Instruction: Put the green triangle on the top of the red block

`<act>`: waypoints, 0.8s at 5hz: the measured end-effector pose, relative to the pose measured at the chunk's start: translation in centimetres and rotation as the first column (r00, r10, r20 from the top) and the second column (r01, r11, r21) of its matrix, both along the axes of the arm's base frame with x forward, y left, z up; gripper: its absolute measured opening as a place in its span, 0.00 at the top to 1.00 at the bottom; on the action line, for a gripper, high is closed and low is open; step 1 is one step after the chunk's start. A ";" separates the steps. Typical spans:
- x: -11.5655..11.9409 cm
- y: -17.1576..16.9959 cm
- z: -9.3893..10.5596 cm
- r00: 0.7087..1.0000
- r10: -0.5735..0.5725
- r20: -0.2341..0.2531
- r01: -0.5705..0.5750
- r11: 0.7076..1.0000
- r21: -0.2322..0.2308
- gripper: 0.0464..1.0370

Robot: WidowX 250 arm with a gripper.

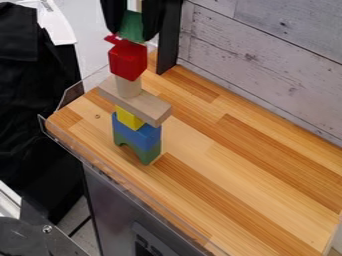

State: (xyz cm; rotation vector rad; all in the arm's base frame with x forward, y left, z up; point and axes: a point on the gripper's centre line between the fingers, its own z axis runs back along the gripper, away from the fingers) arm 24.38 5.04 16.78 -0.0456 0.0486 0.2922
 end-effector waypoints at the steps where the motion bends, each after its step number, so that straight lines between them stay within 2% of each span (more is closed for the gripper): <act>1: -0.8 -0.1 -0.5 1.000 0.005 -0.013 -0.006 1.000 -0.027 0.49; 4: -1.1 0.9 -1.0 1.000 0.028 -0.007 -0.029 0.999 -0.044 0.49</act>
